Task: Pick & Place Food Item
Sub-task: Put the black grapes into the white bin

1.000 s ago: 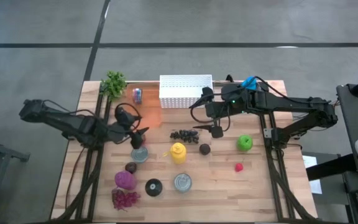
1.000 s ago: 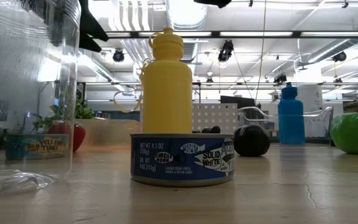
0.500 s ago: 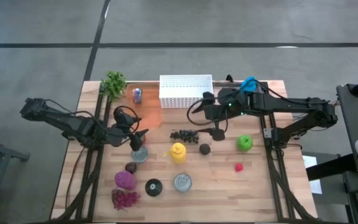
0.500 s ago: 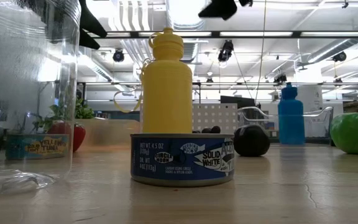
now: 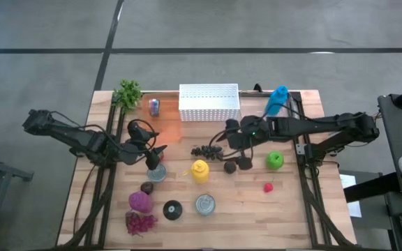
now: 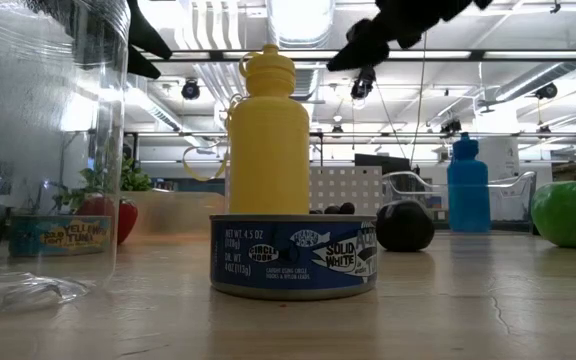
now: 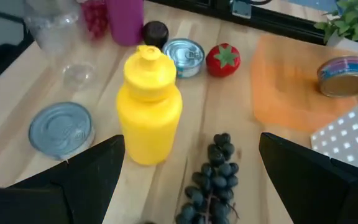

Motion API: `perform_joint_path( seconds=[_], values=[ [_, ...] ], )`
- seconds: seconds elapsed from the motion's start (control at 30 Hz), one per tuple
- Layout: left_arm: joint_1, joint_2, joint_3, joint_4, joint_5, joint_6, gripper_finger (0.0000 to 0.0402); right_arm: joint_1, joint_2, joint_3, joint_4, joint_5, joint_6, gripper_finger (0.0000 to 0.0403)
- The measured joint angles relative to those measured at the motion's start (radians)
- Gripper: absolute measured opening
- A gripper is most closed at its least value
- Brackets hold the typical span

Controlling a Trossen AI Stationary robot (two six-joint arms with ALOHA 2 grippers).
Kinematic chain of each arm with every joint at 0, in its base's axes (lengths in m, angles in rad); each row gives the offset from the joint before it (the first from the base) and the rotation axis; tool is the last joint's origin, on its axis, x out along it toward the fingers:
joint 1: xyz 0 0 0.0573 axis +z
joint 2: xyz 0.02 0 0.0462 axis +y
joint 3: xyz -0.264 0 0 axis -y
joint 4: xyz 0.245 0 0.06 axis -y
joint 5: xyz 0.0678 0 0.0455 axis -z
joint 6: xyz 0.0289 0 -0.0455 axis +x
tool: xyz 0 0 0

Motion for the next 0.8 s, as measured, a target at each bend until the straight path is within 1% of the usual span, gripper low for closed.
perform_joint_path(
  seconds=[0.07,0.27,0.43,0.57,0.8],
  values=[
    [0.0,0.0,0.0,0.004,0.0,0.004,0.0301,-0.001,0.01,-0.037,0.057,0.001,0.009,0.037],
    [0.0,0.0,0.0,0.012,0.0,0.005,0.0298,-0.001,0.018,-0.094,0.109,0.003,0.053,0.037],
    [0.0,0.0,0.0,0.015,0.0,0.009,0.0295,-0.001,0.051,-0.101,0.135,0.003,0.062,0.037],
    [0.0,0.0,0.0,0.019,0.0,0.011,0.0299,-0.001,0.102,-0.1,0.164,0.008,0.057,0.037],
    [0.0,0.0,0.0,0.019,0.0,0.012,0.0305,-0.001,0.162,-0.089,0.168,0.008,0.047,0.037]
  ],
)
